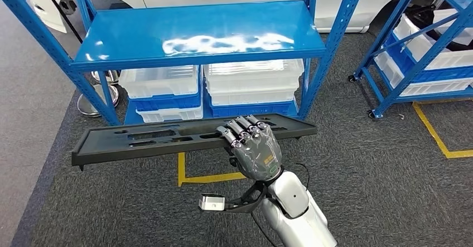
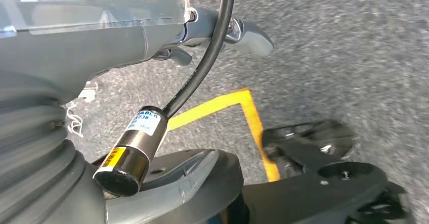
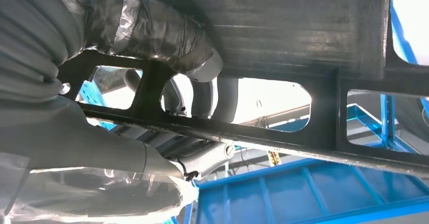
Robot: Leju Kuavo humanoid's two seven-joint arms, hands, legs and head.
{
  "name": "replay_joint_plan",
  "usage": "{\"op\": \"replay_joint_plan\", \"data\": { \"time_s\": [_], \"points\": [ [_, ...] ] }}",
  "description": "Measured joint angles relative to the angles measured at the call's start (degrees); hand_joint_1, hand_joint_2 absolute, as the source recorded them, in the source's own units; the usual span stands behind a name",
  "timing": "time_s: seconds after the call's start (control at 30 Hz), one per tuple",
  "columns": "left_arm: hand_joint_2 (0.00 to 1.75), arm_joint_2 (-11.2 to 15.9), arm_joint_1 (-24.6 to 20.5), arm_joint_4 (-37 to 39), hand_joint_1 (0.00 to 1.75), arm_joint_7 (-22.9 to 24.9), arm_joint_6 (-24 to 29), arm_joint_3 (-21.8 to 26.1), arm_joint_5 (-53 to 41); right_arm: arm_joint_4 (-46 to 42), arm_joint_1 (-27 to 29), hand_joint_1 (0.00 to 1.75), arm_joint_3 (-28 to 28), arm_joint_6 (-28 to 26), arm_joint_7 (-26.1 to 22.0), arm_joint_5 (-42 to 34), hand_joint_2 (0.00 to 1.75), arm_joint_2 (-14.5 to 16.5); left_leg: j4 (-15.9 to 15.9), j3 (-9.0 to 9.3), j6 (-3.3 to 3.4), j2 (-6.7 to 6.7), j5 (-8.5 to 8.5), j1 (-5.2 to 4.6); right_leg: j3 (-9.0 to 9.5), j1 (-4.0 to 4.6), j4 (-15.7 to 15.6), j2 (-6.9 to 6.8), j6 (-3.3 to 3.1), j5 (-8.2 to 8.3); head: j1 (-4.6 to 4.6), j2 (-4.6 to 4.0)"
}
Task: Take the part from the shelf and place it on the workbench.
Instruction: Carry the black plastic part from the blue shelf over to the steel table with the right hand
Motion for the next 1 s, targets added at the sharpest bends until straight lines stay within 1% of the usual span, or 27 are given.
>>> {"op": "replay_joint_plan", "data": {
  "time_s": [0.03,0.07,0.1,0.13,0.17,0.2,0.23,0.27,0.3,0.33,0.37,0.4,0.47,0.5,0.53,0.57,0.6,0.63,0.67,0.7,0.73,0.77,0.83,0.87,0.9,0.93,1.0],
  "points": [
    [1.75,0.09,0.05,0.00,0.00,0.02,0.00,0.00,0.02,0.25,-0.01,1.75,0.00,0.01,0.00,-0.01,1.75,0.05,1.74,0.30,-0.39,0.00,0.46,0.22,-1.03,-0.15,0.43,-0.08,0.21,0.47,0.00,0.00],
    [1.75,0.17,0.12,0.00,0.00,0.04,0.00,-0.01,0.02,0.50,-0.02,1.75,0.00,0.01,0.00,-0.03,1.75,0.13,1.88,1.34,-0.77,0.00,1.95,0.46,-2.15,-0.37,1.00,-0.13,0.48,0.89,0.00,0.00],
    [1.75,0.24,0.19,0.00,0.00,0.07,0.01,-0.01,0.03,0.71,-0.03,1.75,0.00,0.01,0.00,-0.08,1.75,0.22,0.16,3.26,-1.19,0.01,3.77,0.75,-3.33,-0.62,1.69,-0.15,0.82,1.28,-0.01,0.00],
    [1.75,0.28,0.21,0.00,0.00,0.09,0.01,-0.01,0.04,0.86,-0.06,1.75,0.00,0.01,0.00,-0.14,1.75,0.34,-2.98,5.69,-1.62,-0.02,4.60,1.03,-4.43,-0.81,2.44,-0.15,1.21,1.62,-0.02,0.00],
    [1.75,0.31,0.21,0.00,0.00,0.09,0.02,-0.01,0.03,0.94,-0.10,1.75,0.00,0.00,0.00,-0.19,1.75,0.47,-6.99,8.42,-1.67,-0.14,4.30,1.06,-5.42,-0.91,3.19,-0.13,1.63,1.94,0.00,0.00],
    [1.75,0.32,0.23,0.00,0.00,0.09,0.02,-0.01,0.02,0.99,-0.13,1.75,-0.01,0.00,0.00,-0.24,1.75,0.60,-10.10,10.34,-1.40,-0.25,3.49,1.01,-6.10,-0.91,3.70,-0.12,2.03,2.34,0.00,0.00],
    [1.75,0.32,0.26,0.00,0.00,0.09,0.01,-0.01,0.00,1.03,-0.18,1.75,-0.02,0.00,0.00,-0.28,1.75,0.73,-12.12,11.33,-0.94,-0.37,2.55,0.85,-6.51,-0.81,3.94,-0.09,2.36,2.86,0.03,0.00],
    [1.75,0.32,0.31,0.00,0.00,0.09,0.01,-0.01,-0.02,1.09,-0.22,1.75,-0.02,0.00,0.00,-0.33,1.75,0.81,-12.99,11.61,-0.23,-0.47,2.31,0.59,-6.73,-0.73,3.93,-0.07,2.68,3.46,0.04,0.00],
    [1.75,0.29,0.43,0.00,0.00,0.11,0.00,-0.01,-0.03,1.19,-0.24,1.75,-0.02,0.00,0.00,-0.37,1.75,0.84,-12.80,11.05,0.44,-0.40,2.77,0.63,-6.89,-0.72,3.75,-0.03,2.96,3.97,0.05,0.00],
    [1.75,0.27,0.49,0.00,0.00,0.14,0.01,-0.01,-0.03,1.28,-0.25,1.75,-0.02,0.00,-0.01,-0.43,1.75,0.85,-12.82,10.56,1.02,-0.27,3.34,0.66,-7.23,-0.76,3.88,0.05,3.26,3.71,0.07,0.00],
    [1.75,0.26,0.53,0.00,0.00,0.18,0.02,-0.01,-0.03,1.39,-0.24,1.75,-0.02,0.00,-0.01,-0.49,1.75,0.83,-12.85,9.93,1.70,-0.10,3.99,0.71,-7.75,-0.85,4.68,0.11,3.54,2.24,0.08,0.00],
    [1.75,0.26,0.57,0.00,0.00,0.19,0.04,-0.01,-0.07,1.46,-0.23,1.75,-0.02,0.00,-0.01,-0.58,1.75,0.80,-12.93,9.15,2.32,0.06,4.67,0.79,-8.48,-0.95,6.44,0.17,3.76,-0.24,0.08,0.00],
    [1.75,0.31,0.58,0.00,0.00,0.02,0.10,-0.01,-0.32,1.54,-0.23,1.75,-0.02,0.00,0.00,-0.88,1.75,0.78,-12.94,7.33,3.01,0.19,6.01,0.70,-10.09,-1.00,12.98,0.26,4.04,-6.15,0.08,0.00],
    [1.75,0.31,0.61,0.00,0.00,-0.14,0.13,-0.02,-0.51,1.61,-0.24,1.75,-0.02,0.00,0.00,-1.12,1.75,0.77,-12.93,6.40,3.11,0.21,6.68,0.64,-10.66,-0.99,16.67,0.30,4.11,-7.47,0.06,0.00],
    [1.75,0.31,0.63,0.00,0.00,-0.31,0.14,-0.01,-0.70,1.74,-0.23,1.75,-0.02,0.00,-0.01,-1.45,1.75,0.75,-12.90,5.46,3.12,0.24,7.39,0.56,-10.81,-0.96,19.59,0.35,4.10,-7.19,0.07,0.00],
    [1.75,0.31,0.64,0.00,0.00,-0.47,0.12,-0.01,-0.87,1.93,-0.22,1.75,-0.02,0.00,-0.02,-1.87,1.75,0.73,-12.87,4.54,3.06,0.28,8.09,0.48,-10.24,-0.93,20.97,0.39,3.98,-5.62,0.06,0.00],
    [1.75,0.31,0.64,0.00,0.00,-0.62,0.07,-0.02,-0.97,2.16,-0.23,1.75,-0.02,0.00,-0.02,-2.37,1.75,0.71,-12.86,3.71,2.97,0.34,8.73,0.42,-8.73,-0.87,20.41,0.39,3.73,-3.62,0.06,0.00],
    [1.75,0.31,0.62,0.00,0.00,-0.77,-0.01,-0.01,-1.03,2.39,-0.29,1.75,-0.02,0.00,-0.03,-2.85,1.75,0.70,-12.84,3.03,2.86,0.39,9.34,0.37,-6.10,-0.75,17.78,0.28,3.34,-2.33,0.05,0.00],
    [1.75,0.30,0.61,0.00,0.00,-0.90,-0.09,-0.01,-1.06,2.58,-0.41,1.75,-0.02,0.00,-0.04,-3.26,1.75,0.70,-12.80,2.54,2.68,0.44,9.85,0.25,-2.60,-0.49,13.51,-0.03,2.89,-2.52,0.05,0.00],
    [1.75,0.29,0.63,0.00,0.00,-1.01,-0.17,-0.01,-1.06,2.73,-0.63,1.75,-0.01,0.00,-0.06,-3.55,1.75,0.72,-12.75,2.27,2.45,0.55,10.30,0.16,0.93,-0.26,8.66,-0.40,2.48,-3.85,0.04,0.00],
    [1.75,0.28,0.64,0.00,0.00,-1.13,-0.25,-0.01,-1.06,2.87,-0.93,1.75,0.02,0.00,-0.08,-3.78,1.75,0.74,-12.78,2.15,2.13,0.70,10.74,0.11,3.56,0.00,4.74,-0.68,2.17,-5.36,0.03,0.00],
    [1.75,0.27,0.64,0.00,0.00,-1.20,-0.31,-0.01,-1.05,2.99,-1.21,1.75,0.04,0.00,-0.09,-3.92,1.75,0.77,-12.90,2.13,1.75,0.95,11.16,0.11,5.02,0.23,2.21,-0.74,1.96,-6.52,0.03,0.00],
    [1.75,0.29,0.64,0.00,0.00,-1.29,-0.37,-0.01,-1.04,3.34,-1.49,1.75,0.07,0.00,-0.11,-4.07,1.75,0.77,-13.12,2.00,0.95,1.38,11.70,0.25,5.07,0.13,0.85,-0.27,1.55,-6.23,0.04,0.00],
    [1.75,0.32,0.64,0.00,0.00,-1.29,-0.37,-0.01,-1.04,3.52,-1.50,1.75,0.07,0.00,-0.11,-4.09,1.75,0.77,-12.57,1.70,0.67,1.31,10.95,0.30,4.75,0.00,0.65,0.03,1.21,-5.66,0.01,0.00],
    [1.75,0.35,0.65,0.00,0.00,-1.30,-0.38,-0.01,-1.02,3.71,-1.48,1.75,0.07,0.00,-0.11,-4.10,1.75,0.77,-11.05,1.10,0.44,1.06,9.33,0.32,4.39,-0.17,0.47,0.26,0.85,-5.08,-0.03,0.00],
    [1.75,0.39,0.65,0.00,0.00,-1.32,-0.38,-0.01,-0.99,3.88,-1.49,1.75,0.08,0.00,-0.10,-4.13,1.75,0.78,-8.33,0.16,0.30,0.74,6.95,0.37,3.98,-0.19,0.46,0.48,0.57,-4.59,-0.07,0.00],
    [1.75,0.45,0.59,0.00,0.00,-1.37,-0.40,-0.01,-0.93,4.25,-1.47,1.75,0.09,0.00,-0.08,-4.28,1.75,0.76,-1.05,-1.96,0.07,0.42,2.53,0.36,2.94,-0.01,0.64,1.14,0.24,-3.79,-0.12,0.00]
  ]
}}
